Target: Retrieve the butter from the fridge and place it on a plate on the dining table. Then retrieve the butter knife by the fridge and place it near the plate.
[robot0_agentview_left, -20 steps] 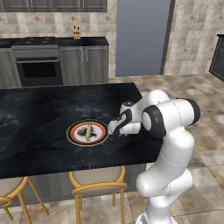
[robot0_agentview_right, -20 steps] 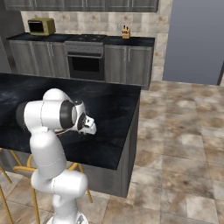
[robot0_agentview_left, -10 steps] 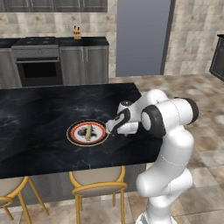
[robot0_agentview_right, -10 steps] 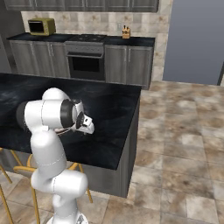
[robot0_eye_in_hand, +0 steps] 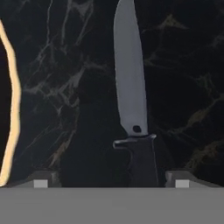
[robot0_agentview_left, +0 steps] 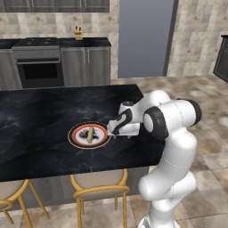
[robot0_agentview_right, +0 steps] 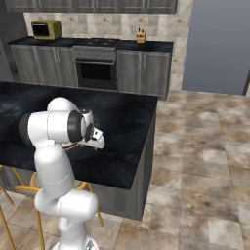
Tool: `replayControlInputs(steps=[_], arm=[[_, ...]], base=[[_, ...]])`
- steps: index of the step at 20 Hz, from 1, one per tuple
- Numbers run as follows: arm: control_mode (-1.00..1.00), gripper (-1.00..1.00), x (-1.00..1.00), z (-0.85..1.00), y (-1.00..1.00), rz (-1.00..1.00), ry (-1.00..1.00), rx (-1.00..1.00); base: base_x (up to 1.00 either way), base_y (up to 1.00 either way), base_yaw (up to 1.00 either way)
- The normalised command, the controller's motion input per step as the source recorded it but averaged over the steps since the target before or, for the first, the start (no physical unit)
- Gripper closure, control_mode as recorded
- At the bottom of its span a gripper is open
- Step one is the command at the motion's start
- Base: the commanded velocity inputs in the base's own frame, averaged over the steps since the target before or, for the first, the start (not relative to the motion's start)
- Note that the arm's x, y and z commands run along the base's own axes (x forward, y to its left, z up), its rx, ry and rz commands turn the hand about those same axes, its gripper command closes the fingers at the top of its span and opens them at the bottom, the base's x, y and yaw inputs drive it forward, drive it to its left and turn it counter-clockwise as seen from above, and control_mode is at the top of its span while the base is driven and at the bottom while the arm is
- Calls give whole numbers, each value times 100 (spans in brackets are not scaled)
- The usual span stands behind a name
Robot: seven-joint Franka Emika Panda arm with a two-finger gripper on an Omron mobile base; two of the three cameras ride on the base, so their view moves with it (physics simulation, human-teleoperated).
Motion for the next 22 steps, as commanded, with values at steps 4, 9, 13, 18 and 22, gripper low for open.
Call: replayControlInputs(steps=[4, 9, 13, 18, 22], arm=[[-100, -100, -1, 27, 0, 0, 8, -10], [-100, -100, -12, 55, -12, 0, 2, -2], [-100, -100, -54, 77, -14, 0, 3, 0], [-100, -100, -96, 88, -20, 1, 0, 6], [-100, -100, -100, 93, -10, 4, 0, 4]], base=[[0, 0, 0], [0, 0, 0], [0, 0, 0], [0, 0, 0], [0, 0, 0]])
